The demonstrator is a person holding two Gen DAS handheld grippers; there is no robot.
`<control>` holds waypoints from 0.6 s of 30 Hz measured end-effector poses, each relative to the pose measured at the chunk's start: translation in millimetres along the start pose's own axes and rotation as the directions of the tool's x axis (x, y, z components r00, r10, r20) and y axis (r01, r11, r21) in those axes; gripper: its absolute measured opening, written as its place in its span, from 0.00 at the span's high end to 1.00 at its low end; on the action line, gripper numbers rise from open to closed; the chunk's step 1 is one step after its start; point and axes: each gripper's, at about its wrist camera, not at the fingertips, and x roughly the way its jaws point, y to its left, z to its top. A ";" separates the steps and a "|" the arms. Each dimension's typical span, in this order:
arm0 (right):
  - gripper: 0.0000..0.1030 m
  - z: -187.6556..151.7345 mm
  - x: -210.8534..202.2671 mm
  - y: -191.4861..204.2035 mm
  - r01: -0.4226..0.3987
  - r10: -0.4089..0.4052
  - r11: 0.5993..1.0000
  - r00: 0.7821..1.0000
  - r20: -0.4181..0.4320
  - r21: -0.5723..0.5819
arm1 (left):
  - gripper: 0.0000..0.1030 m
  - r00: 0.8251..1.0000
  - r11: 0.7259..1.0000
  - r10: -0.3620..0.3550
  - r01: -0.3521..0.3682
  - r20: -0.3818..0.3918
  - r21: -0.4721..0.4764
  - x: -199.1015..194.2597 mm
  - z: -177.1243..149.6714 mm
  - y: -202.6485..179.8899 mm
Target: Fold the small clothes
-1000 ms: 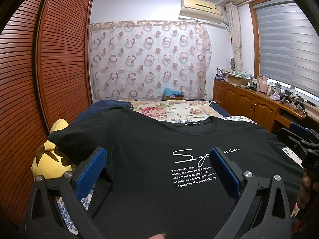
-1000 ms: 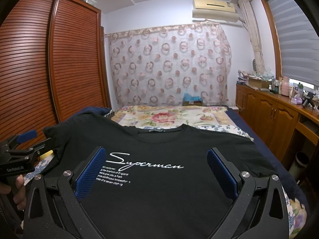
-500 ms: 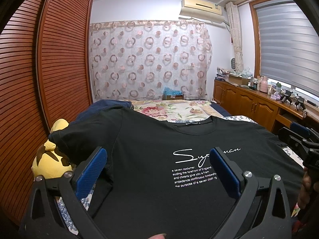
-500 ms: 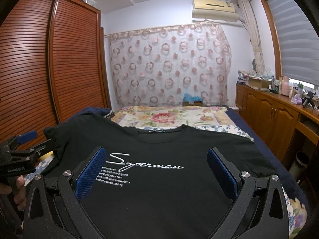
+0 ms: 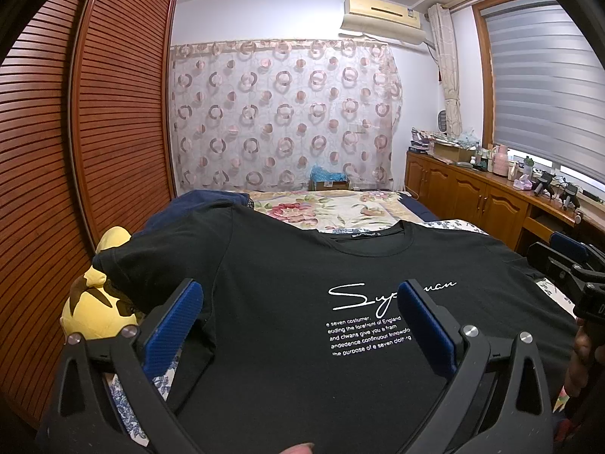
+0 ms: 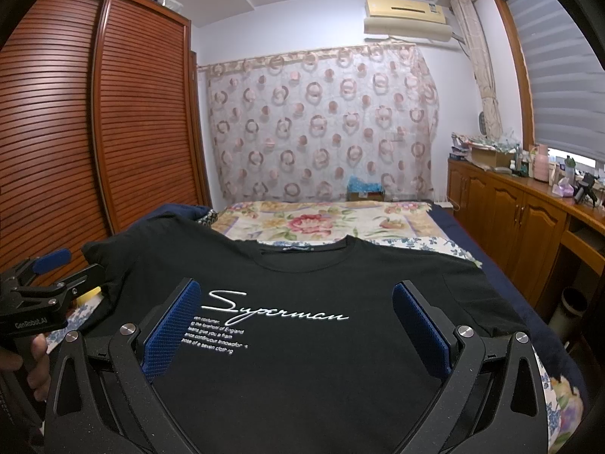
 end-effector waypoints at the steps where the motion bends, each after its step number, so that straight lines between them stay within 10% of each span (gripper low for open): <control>1: 0.00 0.0 0.0 0.0 0.000 0.000 1.000 1.000 0.000 0.000 | 0.00 1.000 1.000 0.000 0.000 0.000 0.000 0.0 0.0 0.4; 18: 0.00 0.8 -0.4 -0.4 -0.001 0.001 1.000 1.000 0.000 0.001 | 0.00 1.000 1.000 -0.001 0.001 0.003 0.001 -0.1 0.6 0.9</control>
